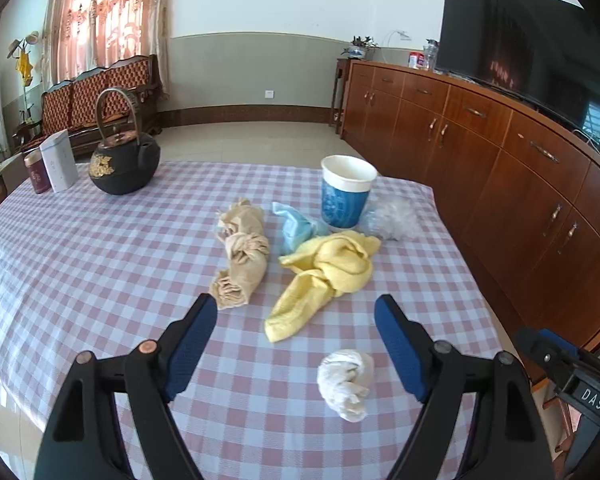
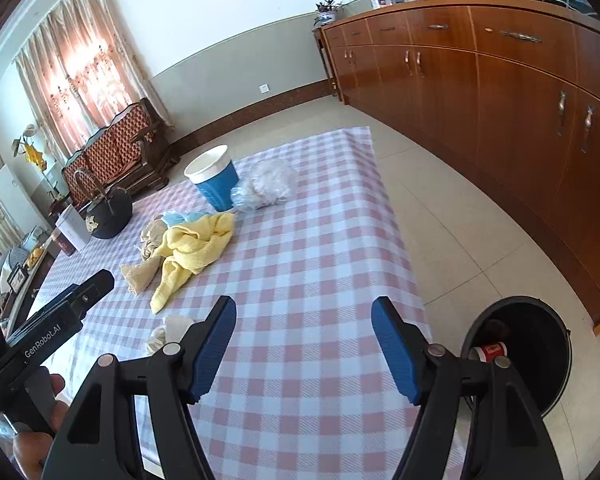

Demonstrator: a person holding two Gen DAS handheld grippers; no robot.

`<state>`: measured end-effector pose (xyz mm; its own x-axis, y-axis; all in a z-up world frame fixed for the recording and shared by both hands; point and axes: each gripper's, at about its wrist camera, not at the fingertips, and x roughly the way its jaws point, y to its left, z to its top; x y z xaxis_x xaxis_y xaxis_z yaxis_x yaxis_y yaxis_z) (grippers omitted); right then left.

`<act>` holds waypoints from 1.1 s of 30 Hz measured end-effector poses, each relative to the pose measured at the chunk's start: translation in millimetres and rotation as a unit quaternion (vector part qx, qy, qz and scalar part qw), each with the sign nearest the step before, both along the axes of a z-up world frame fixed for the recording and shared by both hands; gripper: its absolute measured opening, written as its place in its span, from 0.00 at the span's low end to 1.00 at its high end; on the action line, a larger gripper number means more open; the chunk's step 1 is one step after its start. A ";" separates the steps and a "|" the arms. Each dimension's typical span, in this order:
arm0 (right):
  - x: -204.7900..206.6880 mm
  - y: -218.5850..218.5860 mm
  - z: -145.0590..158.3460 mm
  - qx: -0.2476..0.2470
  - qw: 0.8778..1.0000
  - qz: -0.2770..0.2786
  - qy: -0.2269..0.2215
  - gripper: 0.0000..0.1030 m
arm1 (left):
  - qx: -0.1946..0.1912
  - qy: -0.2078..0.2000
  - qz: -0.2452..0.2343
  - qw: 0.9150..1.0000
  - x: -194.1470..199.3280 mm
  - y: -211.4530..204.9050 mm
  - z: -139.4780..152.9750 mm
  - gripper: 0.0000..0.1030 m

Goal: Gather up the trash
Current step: 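Move both open tools back over the table, then reach the left tool to the beige cloth while the right tool reaches the yellow towel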

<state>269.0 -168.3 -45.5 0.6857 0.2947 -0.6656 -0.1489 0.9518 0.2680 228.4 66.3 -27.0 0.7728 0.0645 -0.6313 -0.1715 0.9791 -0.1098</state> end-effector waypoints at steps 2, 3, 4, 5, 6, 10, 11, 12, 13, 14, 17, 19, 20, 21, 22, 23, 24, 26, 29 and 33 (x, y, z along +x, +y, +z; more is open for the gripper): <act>12.0 20.3 -2.0 -0.005 1.000 0.014 0.002 0.70 | -0.001 0.004 0.010 1.000 4.7 11.5 -3.9 0.80; 17.9 29.0 -3.5 -0.006 1.000 0.020 0.005 0.70 | -0.001 0.005 0.015 1.000 7.3 17.0 -6.1 0.80; 23.2 36.5 -4.6 -0.006 1.000 0.027 0.007 0.70 | -0.002 0.007 0.019 1.000 10.2 21.9 -8.1 0.80; 28.6 45.0 -5.9 -0.007 0.999 0.032 0.008 0.70 | -0.002 0.007 0.023 1.000 13.3 27.1 -10.2 0.80; 34.1 54.1 -7.1 -0.010 0.999 0.038 0.009 0.70 | -0.002 0.008 0.027 1.000 15.3 31.6 -10.4 0.80; 55.8 83.9 -13.2 -0.021 0.998 0.056 0.012 0.70 | -0.001 0.010 0.036 0.999 28.4 46.5 -15.8 0.80; 61.9 89.7 -14.1 -0.023 0.998 0.060 0.014 0.70 | -0.001 0.011 0.037 0.999 32.0 49.3 -17.4 0.80; 67.9 95.3 -16.0 -0.023 0.998 0.063 0.017 0.70 | -0.001 0.013 0.039 0.999 36.0 52.2 -19.2 0.80; 73.4 98.8 -17.4 -0.023 0.997 0.065 0.019 0.70 | -0.001 0.014 0.040 0.999 39.7 54.4 -20.9 0.80; 79.2 103.0 -18.5 -0.025 0.997 0.066 0.020 0.70 | -0.003 0.015 0.040 0.999 43.8 56.8 -22.7 0.80; 95.6 112.4 -22.4 -0.025 0.997 0.069 0.026 0.70 | -0.007 0.021 0.041 0.999 55.9 59.7 -28.3 0.80; 104.4 117.0 -23.8 -0.024 0.997 0.071 0.028 0.70 | -0.006 0.025 0.041 0.999 63.9 60.4 -31.2 0.80; 108.0 119.4 -24.2 -0.024 0.997 0.072 0.027 0.70 | -0.006 0.026 0.040 0.999 67.3 60.7 -32.5 0.80; 111.6 121.9 -24.0 -0.025 0.997 0.074 0.027 0.70 | -0.006 0.027 0.040 0.999 69.8 59.9 -33.1 0.80; 114.7 124.0 -23.8 -0.024 0.997 0.075 0.026 0.70 | -0.008 0.027 0.039 0.999 72.5 59.8 -33.8 0.80; 117.7 126.0 -23.2 -0.022 0.997 0.076 0.026 0.70 | -0.009 0.028 0.038 0.999 75.6 60.2 -34.7 0.80; 120.5 128.2 -22.3 -0.020 0.996 0.078 0.025 0.70 | -0.009 0.029 0.037 0.999 78.4 59.6 -35.4 0.80; 125.3 132.8 -20.3 -0.017 0.996 0.081 0.022 0.70 | -0.008 0.033 0.035 0.999 84.2 57.4 -37.2 0.80; 133.0 141.9 -22.3 -0.023 0.995 0.092 0.026 0.70 | -0.004 0.048 0.034 0.998 94.2 55.9 -44.6 0.80; 142.7 149.3 -34.2 -0.027 0.993 0.104 0.048 0.70 | -0.002 0.074 0.038 0.997 101.1 58.3 -56.2 0.80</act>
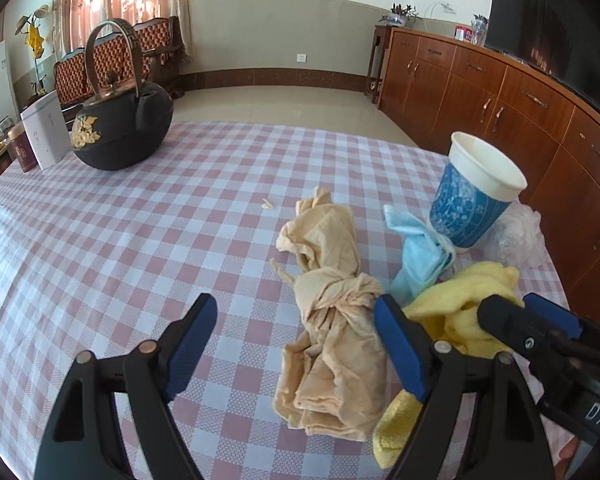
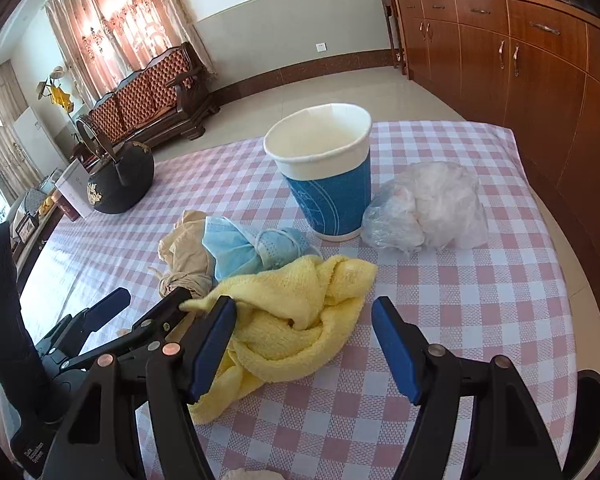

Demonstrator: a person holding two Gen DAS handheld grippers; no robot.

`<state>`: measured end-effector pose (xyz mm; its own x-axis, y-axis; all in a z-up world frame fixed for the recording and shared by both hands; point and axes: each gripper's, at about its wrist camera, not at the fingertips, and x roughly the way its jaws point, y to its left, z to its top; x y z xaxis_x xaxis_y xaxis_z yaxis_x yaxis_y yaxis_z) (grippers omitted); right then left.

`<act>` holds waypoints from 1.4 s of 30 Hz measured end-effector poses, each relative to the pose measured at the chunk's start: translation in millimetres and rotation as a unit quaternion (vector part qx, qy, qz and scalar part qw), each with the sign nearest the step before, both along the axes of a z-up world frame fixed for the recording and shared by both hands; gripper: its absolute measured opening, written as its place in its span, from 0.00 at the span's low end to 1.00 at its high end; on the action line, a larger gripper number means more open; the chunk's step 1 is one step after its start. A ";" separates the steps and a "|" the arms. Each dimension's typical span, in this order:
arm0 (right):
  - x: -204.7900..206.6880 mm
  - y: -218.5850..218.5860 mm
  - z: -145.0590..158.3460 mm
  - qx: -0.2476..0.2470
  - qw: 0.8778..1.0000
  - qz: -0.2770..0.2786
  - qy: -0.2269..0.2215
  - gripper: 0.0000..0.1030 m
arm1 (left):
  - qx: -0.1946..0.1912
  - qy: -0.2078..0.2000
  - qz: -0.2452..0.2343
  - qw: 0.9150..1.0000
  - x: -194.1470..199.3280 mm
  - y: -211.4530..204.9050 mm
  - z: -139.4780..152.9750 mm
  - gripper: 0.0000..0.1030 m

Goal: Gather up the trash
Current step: 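Reach the left tool to the beige cloth while the right tool reaches the yellow towel, then grasp and lift the beige cloth with the left tool while the right tool lifts the yellow towel, then carry the beige cloth and yellow towel with both tools over the black bin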

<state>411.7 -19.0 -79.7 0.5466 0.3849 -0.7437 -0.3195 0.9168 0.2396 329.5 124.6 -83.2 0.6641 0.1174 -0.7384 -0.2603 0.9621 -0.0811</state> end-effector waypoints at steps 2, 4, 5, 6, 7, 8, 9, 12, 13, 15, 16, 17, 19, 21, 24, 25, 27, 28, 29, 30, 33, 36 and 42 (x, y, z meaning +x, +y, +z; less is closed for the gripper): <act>1.7 0.7 -4.1 -0.003 1.000 0.002 0.004 0.70 | 0.003 0.005 0.006 1.000 -1.6 3.3 -2.9 0.80; 1.8 -1.0 -5.6 -0.008 1.000 -0.001 0.001 0.70 | 0.001 0.008 0.011 1.000 -5.0 8.0 -3.6 0.80; 1.3 -3.0 -6.1 -0.008 1.000 -0.003 -0.001 0.70 | -0.003 0.006 0.015 1.000 -7.3 11.1 -3.4 0.80; 1.2 -5.3 -6.4 -0.007 1.000 -0.006 0.000 0.71 | -0.003 0.006 0.019 1.000 -9.4 13.2 -3.1 0.80; 0.1 -8.4 -6.5 -0.004 1.000 -0.011 0.000 0.71 | -0.004 0.005 0.020 1.000 -11.2 14.7 -2.6 0.80; -0.2 -10.3 -5.7 -0.002 1.000 -0.014 0.000 0.71 | -0.009 0.003 0.019 1.000 -13.2 16.0 -1.5 0.80; -0.4 -11.5 -4.5 0.005 1.000 -0.015 0.000 0.72 | -0.018 -0.001 0.014 1.000 -14.5 15.9 0.0 0.80; 0.9 -4.7 -2.8 0.020 1.000 0.000 0.006 0.75 | -0.018 -0.001 -0.002 1.000 -8.5 8.4 2.3 0.80; 2.1 0.0 -3.8 0.014 1.000 0.005 0.006 0.75 | -0.017 0.003 -0.005 1.000 -4.6 6.1 1.4 0.80; 5.8 7.1 -9.9 -0.001 1.000 0.013 0.013 0.75 | -0.021 0.013 -0.003 1.000 3.9 5.2 -2.4 0.80; 7.3 7.9 -13.4 0.000 1.000 0.016 0.019 0.75 | -0.025 0.015 -0.001 1.000 5.7 6.6 -4.1 0.80; 8.2 8.1 -16.3 0.005 1.000 0.019 0.024 0.75 | -0.029 0.016 0.000 0.999 6.4 7.9 -5.5 0.79; 6.9 8.8 -19.0 0.011 0.999 0.027 0.023 0.59 | -0.040 0.018 0.001 0.999 8.0 10.9 -7.6 0.74; 3.8 12.0 -18.0 0.009 0.999 0.038 0.016 0.46 | -0.042 0.018 0.001 0.999 8.4 11.6 -7.8 0.63; -2.6 14.6 -13.8 0.008 0.999 0.047 0.002 0.40 | -0.040 0.015 -0.005 0.999 8.2 9.1 -7.1 0.49; -5.2 13.2 -11.0 0.008 0.999 0.046 -0.005 0.40 | -0.038 0.011 -0.006 0.999 8.2 8.2 -6.3 0.47; -10.2 7.2 -4.4 0.013 0.999 0.042 -0.017 0.39 | -0.035 0.005 -0.011 0.999 7.2 6.7 -4.2 0.39; -12.0 3.3 -1.2 0.017 0.999 0.039 -0.019 0.39 | -0.037 0.002 -0.014 0.999 5.3 6.1 -2.8 0.37; -14.2 -1.2 1.9 0.021 0.999 0.036 -0.021 0.39 | -0.038 -0.001 -0.016 0.999 3.1 5.1 -1.4 0.34; -16.3 -5.1 5.5 0.023 0.999 0.033 -0.025 0.39 | -0.038 -0.004 -0.017 0.999 0.0 4.3 0.6 0.32; -22.8 -16.8 14.9 0.029 0.999 0.027 -0.032 0.39 | -0.044 -0.016 -0.019 0.999 -10.5 2.8 8.4 0.32; -32.9 -35.4 25.3 0.036 0.998 0.016 -0.041 0.39 | -0.044 -0.030 -0.022 0.998 -23.5 0.7 19.7 0.32; -53.0 -81.7 47.6 0.057 0.996 -0.025 -0.059 0.39 | -0.039 -0.055 -0.035 0.997 -49.4 -7.6 43.8 0.32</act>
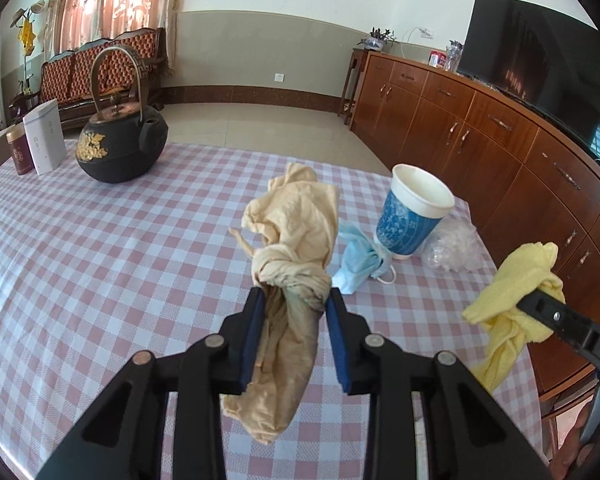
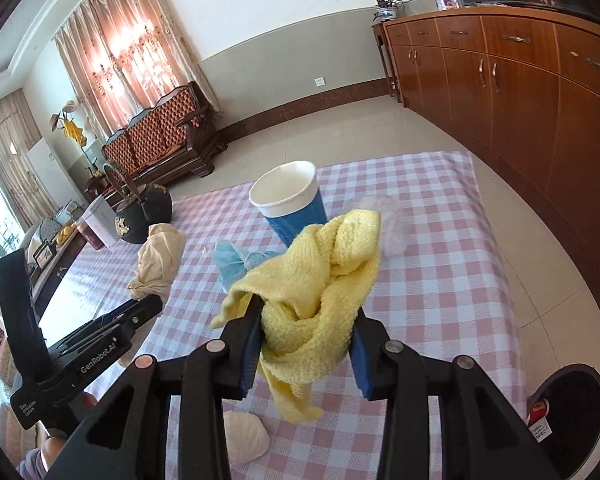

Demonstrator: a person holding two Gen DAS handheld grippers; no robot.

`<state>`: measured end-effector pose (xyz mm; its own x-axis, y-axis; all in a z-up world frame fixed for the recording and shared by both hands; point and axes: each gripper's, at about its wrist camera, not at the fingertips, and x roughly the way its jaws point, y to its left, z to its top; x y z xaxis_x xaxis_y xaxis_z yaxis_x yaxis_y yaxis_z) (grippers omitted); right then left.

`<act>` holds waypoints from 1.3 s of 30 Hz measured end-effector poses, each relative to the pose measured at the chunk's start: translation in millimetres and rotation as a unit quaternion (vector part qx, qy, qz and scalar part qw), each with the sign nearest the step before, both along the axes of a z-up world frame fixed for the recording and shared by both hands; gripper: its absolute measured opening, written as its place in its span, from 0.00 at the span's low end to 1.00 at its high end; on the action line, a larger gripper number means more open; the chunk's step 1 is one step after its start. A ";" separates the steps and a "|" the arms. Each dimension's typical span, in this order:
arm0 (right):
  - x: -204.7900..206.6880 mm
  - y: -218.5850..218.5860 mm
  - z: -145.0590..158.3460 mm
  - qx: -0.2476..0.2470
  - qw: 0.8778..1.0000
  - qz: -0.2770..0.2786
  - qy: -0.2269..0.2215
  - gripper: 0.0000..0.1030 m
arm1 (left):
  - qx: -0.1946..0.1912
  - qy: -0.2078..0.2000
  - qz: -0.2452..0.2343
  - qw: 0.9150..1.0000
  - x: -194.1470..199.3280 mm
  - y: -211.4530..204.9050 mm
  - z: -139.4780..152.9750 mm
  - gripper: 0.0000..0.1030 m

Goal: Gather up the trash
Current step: 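Carry the beige cloth and yellow towel with both tools over the black bin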

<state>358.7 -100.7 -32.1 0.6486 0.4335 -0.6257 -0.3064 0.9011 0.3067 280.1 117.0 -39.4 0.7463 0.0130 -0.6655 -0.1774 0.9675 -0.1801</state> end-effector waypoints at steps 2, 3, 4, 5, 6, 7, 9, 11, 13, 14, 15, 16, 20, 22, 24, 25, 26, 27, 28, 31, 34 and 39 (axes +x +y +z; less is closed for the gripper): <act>-5.7 -14.7 5.5 0.003 1.000 -0.012 -0.003 0.39 | -0.004 -0.006 -0.007 1.000 -8.6 -6.0 7.1 0.32; -9.6 -21.7 7.4 0.003 1.000 -0.018 -0.004 0.39 | -0.005 -0.010 -0.011 1.000 -13.0 -9.5 10.5 0.32; -14.0 -28.9 8.9 0.002 1.000 -0.023 -0.005 0.39 | -0.005 -0.014 -0.015 1.000 -16.7 -14.0 14.2 0.32; -19.0 -36.0 9.4 0.000 1.000 -0.028 -0.006 0.39 | -0.007 -0.017 -0.021 1.000 -20.7 -19.5 17.1 0.32; -24.0 -42.6 9.3 -0.002 0.999 -0.032 -0.005 0.39 | -0.009 -0.020 -0.028 0.999 -24.9 -26.7 19.6 0.32; -29.6 -49.5 8.9 -0.004 0.999 -0.037 -0.005 0.39 | -0.010 -0.022 -0.037 0.999 -28.3 -34.0 21.1 0.32; -39.8 -63.3 6.4 -0.005 0.999 -0.045 -0.001 0.39 | -0.009 -0.024 -0.052 0.998 -34.2 -49.1 23.2 0.32; -50.2 -76.1 4.2 -0.004 0.998 -0.055 0.003 0.39 | -0.016 -0.024 -0.065 0.998 -41.0 -62.0 23.9 0.32; -61.6 -89.5 1.8 -0.005 0.998 -0.063 0.006 0.39 | -0.017 -0.024 -0.077 0.997 -45.9 -76.1 24.0 0.32; -67.1 -95.7 0.3 -0.006 0.998 -0.067 0.008 0.39 | -0.018 -0.023 -0.084 0.996 -48.3 -83.1 23.9 0.32; -73.2 -101.7 -1.6 -0.006 0.997 -0.071 0.010 0.39 | -0.019 -0.022 -0.090 0.995 -50.4 -89.6 23.6 0.32; -78.8 -107.0 -3.0 -0.006 0.997 -0.075 0.011 0.39 | -0.022 -0.020 -0.097 0.995 -52.5 -95.9 23.3 0.32; -97.3 -130.0 -6.6 -0.003 0.996 -0.090 0.015 0.39 | -0.024 -0.019 -0.119 0.992 -62.0 -121.0 24.3 0.32; -105.8 -140.4 -7.6 0.000 0.995 -0.098 0.016 0.39 | -0.024 -0.019 -0.131 0.991 -65.5 -131.4 25.4 0.32; -114.3 -150.3 -7.9 0.002 0.994 -0.105 0.016 0.39 | -0.018 -0.021 -0.142 0.989 -70.0 -144.2 26.3 0.32; -118.0 -155.4 -8.2 0.004 0.994 -0.108 0.016 0.39 | -0.018 -0.020 -0.148 0.989 -71.6 -150.0 26.6 0.32; -121.8 -160.2 -8.0 0.006 0.994 -0.112 0.015 0.39 | -0.019 -0.020 -0.152 0.988 -73.3 -154.5 26.9 0.32; -125.6 -165.1 -7.7 0.006 0.993 -0.116 0.015 0.39 | -0.020 -0.019 -0.158 0.987 -74.2 -159.6 26.8 0.32; -128.8 -169.6 -8.0 0.006 0.993 -0.119 0.014 0.39 | -0.020 -0.018 -0.162 0.986 -75.9 -165.4 26.7 0.32; -139.2 -185.9 -9.5 0.005 0.991 -0.132 0.014 0.39 | -0.022 -0.015 -0.178 0.984 -79.0 -180.2 26.1 0.32; -147.8 -207.4 -12.2 0.004 0.989 -0.149 0.017 0.39 | -0.022 -0.012 -0.196 0.980 -82.4 -198.8 24.3 0.32; -161.8 -243.7 -20.9 0.001 0.983 -0.184 0.024 0.39 | -0.029 0.002 -0.232 0.972 -82.4 -234.5 16.1 0.32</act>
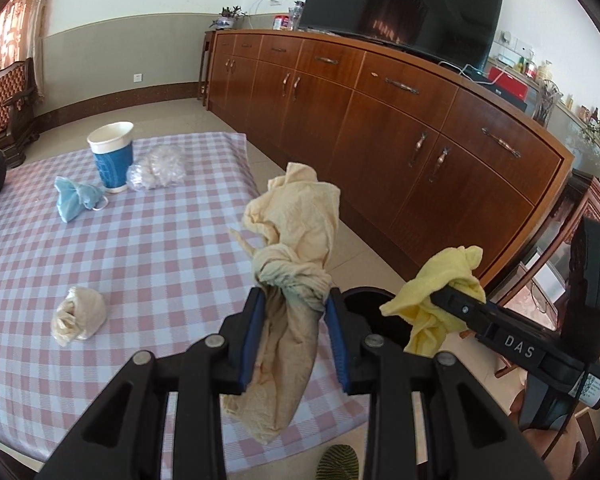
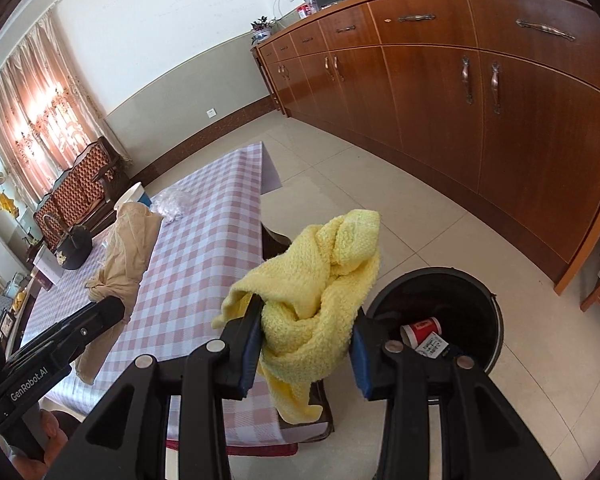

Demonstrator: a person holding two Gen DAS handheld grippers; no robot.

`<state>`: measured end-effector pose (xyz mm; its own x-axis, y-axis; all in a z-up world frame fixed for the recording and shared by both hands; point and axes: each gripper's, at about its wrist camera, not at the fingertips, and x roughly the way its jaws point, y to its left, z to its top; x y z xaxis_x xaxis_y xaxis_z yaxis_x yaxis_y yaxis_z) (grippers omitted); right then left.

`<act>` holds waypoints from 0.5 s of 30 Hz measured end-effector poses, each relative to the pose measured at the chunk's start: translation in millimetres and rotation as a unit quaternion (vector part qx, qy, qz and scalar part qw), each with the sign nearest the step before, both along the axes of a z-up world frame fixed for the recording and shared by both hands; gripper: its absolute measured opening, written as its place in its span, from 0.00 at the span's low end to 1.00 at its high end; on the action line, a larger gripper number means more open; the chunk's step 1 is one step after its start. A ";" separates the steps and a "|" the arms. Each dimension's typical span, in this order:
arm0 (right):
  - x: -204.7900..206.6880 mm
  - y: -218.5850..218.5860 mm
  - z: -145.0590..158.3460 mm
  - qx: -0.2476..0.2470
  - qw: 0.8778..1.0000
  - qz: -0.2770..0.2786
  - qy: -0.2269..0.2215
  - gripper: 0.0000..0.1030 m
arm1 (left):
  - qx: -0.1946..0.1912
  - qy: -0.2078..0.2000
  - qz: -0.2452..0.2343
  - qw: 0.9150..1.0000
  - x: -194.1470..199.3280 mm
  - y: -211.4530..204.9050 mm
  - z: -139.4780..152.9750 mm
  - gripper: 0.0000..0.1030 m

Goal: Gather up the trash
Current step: 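Carry the beige cloth and yellow towel with both tools over the black bin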

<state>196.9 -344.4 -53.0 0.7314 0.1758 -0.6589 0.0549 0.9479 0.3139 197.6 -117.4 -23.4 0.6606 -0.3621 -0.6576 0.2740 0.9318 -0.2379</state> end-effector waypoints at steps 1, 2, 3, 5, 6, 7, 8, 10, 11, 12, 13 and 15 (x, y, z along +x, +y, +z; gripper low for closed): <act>-2.3 -7.7 -2.0 0.000 1.000 -0.008 0.002 0.39 | -0.001 0.004 -0.008 1.000 -0.4 -8.1 -2.5 0.32; -4.3 -15.8 -4.1 0.000 1.000 -0.015 0.005 0.39 | -0.002 0.007 -0.015 1.000 -0.7 -15.6 -5.0 0.32; -6.1 -23.3 -5.8 -0.001 1.000 -0.023 0.006 0.39 | -0.001 0.011 -0.023 1.000 -0.1 -24.4 -7.4 0.32; -8.6 -39.4 -11.0 -0.004 0.999 -0.037 0.013 0.39 | -0.002 0.023 -0.040 0.999 1.4 -41.5 -11.4 0.32; -8.4 -47.6 -14.0 -0.003 0.999 -0.044 0.017 0.39 | -0.003 0.029 -0.047 0.998 2.7 -50.5 -14.0 0.32; -8.6 -55.9 -17.3 -0.001 0.998 -0.051 0.020 0.39 | -0.003 0.034 -0.054 0.998 3.6 -59.4 -16.1 0.32; -8.4 -63.3 -20.9 -0.002 0.998 -0.057 0.025 0.39 | -0.001 0.037 -0.060 0.998 4.1 -68.6 -18.4 0.32; -6.7 -76.5 -27.8 -0.004 0.997 -0.067 0.034 0.39 | -0.001 0.048 -0.070 0.996 6.7 -85.5 -24.4 0.32; -4.4 -82.8 -32.1 -0.006 0.997 -0.071 0.039 0.39 | -0.003 0.055 -0.074 0.996 8.7 -93.5 -28.2 0.32; -2.4 -88.7 -36.2 -0.008 0.996 -0.076 0.045 0.39 | -0.003 0.060 -0.077 0.995 9.7 -100.4 -31.9 0.32; 1.1 -93.8 -39.9 -0.009 0.996 -0.079 0.050 0.39 | -0.002 0.065 -0.079 0.995 11.4 -107.7 -35.9 0.32; 7.3 -104.0 -48.8 -0.015 0.994 -0.085 0.060 0.39 | 0.001 0.074 -0.082 0.994 14.4 -120.3 -45.5 0.32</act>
<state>204.2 -448.4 -101.8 0.6648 0.0360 -0.7462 0.2504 0.9303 0.2680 212.1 -237.8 -68.9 0.4886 -0.4548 -0.7446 0.3840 0.8784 -0.2845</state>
